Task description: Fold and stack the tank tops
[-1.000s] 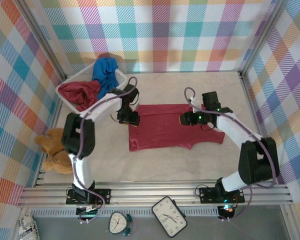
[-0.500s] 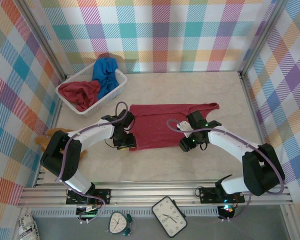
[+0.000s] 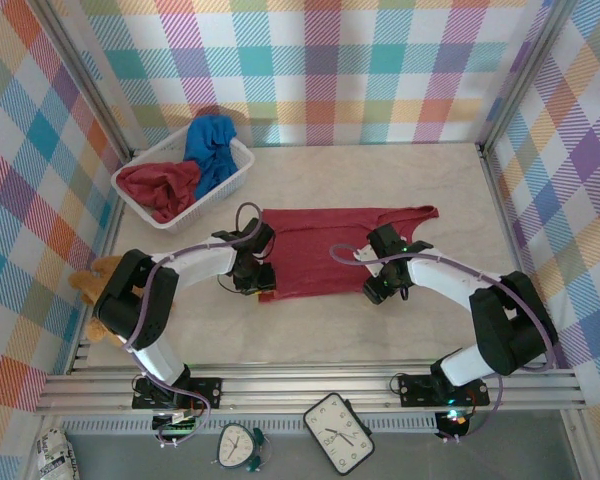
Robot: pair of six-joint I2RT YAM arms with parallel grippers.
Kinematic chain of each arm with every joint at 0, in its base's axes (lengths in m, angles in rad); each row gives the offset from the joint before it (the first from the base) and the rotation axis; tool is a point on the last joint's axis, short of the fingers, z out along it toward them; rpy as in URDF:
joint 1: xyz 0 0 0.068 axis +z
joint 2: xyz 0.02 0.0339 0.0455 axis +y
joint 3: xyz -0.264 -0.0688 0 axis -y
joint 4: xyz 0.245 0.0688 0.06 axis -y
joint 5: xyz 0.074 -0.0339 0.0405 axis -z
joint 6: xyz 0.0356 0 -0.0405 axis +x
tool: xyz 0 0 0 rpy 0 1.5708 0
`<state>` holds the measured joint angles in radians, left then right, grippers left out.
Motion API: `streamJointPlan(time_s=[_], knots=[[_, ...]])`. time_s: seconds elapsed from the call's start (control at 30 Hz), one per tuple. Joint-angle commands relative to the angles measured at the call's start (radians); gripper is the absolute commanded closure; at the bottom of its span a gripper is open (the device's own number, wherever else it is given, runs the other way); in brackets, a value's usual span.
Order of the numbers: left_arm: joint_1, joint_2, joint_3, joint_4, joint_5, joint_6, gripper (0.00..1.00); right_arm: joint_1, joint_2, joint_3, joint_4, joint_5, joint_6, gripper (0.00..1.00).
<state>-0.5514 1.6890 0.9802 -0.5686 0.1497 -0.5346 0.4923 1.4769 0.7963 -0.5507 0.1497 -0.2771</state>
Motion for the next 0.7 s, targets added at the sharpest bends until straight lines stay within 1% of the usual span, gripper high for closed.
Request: streamJointPlan(time_s=[0.0, 0.1, 0.13, 0.3, 0.37, 0.47, 0.57, 0.67], knots=[[-0.014, 0.004, 0.028, -0.003, 0.013, 0.009, 0.78, 0.003, 0.026, 0.005, 0.003, 0.0, 0.014, 0.43], [-0.016, -0.005, 0.026, -0.014, 0.005, 0.014, 0.89, 0.003, 0.048, 0.01, -0.01, 0.019, 0.022, 0.45], [-0.017, -0.009, 0.027, -0.021, 0.001, 0.017, 0.91, 0.003, 0.05, 0.015, -0.011, 0.024, 0.025, 0.46], [-0.018, -0.065, 0.03, -0.077, -0.008, 0.022, 0.97, 0.003, 0.065, 0.019, -0.025, 0.028, 0.036, 0.51], [-0.019, -0.101, 0.019, -0.095, -0.008, 0.02, 0.97, 0.003, 0.06, 0.018, -0.02, 0.031, 0.04, 0.53], [-0.02, -0.124, -0.018, -0.097, 0.028, 0.011, 0.97, 0.003, 0.067, 0.021, -0.013, 0.034, 0.04, 0.56], [-0.036, -0.127, -0.048, -0.111, 0.034, 0.002, 0.97, 0.003, 0.076, 0.03, -0.024, 0.024, 0.049, 0.65], [-0.044, -0.154, -0.079, -0.118, 0.03, -0.003, 0.99, 0.003, 0.042, 0.024, -0.042, 0.015, 0.059, 0.71]])
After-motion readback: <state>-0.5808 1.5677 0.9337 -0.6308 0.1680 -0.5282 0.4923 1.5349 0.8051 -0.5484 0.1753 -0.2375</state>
